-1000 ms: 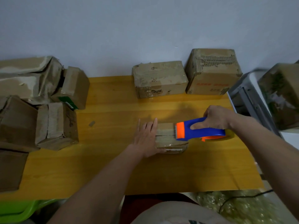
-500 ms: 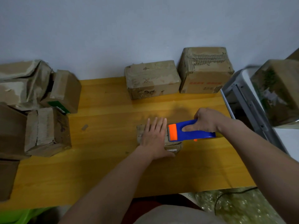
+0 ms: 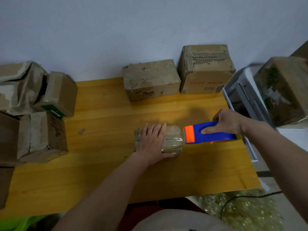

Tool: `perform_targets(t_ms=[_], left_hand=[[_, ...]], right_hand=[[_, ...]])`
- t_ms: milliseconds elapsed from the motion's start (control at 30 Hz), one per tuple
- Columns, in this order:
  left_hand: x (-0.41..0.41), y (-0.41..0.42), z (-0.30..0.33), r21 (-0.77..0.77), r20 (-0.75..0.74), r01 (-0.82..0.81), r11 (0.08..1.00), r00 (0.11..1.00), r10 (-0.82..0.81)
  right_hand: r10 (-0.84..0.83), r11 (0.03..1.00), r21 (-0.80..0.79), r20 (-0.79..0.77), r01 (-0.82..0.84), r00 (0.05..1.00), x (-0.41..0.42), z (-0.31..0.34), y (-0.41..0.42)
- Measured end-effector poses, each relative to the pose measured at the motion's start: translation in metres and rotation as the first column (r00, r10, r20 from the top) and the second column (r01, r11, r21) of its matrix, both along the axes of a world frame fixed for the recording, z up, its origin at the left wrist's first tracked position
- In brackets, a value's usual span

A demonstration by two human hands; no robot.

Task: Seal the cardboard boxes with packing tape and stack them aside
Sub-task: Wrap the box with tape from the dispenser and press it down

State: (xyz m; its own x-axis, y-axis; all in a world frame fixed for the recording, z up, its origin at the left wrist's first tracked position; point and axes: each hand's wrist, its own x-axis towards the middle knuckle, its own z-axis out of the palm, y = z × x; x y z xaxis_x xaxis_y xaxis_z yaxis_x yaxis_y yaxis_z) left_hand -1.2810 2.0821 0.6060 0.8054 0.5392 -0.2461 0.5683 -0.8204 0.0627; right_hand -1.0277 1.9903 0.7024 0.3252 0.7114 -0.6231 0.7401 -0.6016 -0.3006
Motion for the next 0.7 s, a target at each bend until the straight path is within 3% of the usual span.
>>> perform_targets(t_ms=[133,333,700], left_hand=[[-0.012,0.017,0.009,0.029,-0.043,0.062,0.998,0.997,-0.061],[-0.001,0.026,0.017,0.045,-0.227,0.145,0.988,0.965,-0.131],[0.006,0.017,-0.001,-0.030,-0.146,0.032,0.999,0.989,-0.036]], right_hand=[[-0.040,0.999,0.021,-0.067,0.042,0.997,-0.014,-0.020,0.001],[-0.108,0.992,0.055,-0.148,0.117,0.983,-0.030,-0.041,0.010],[-0.225,0.966,0.043,-0.355,0.256,0.908,-0.013,-0.031,-0.011]])
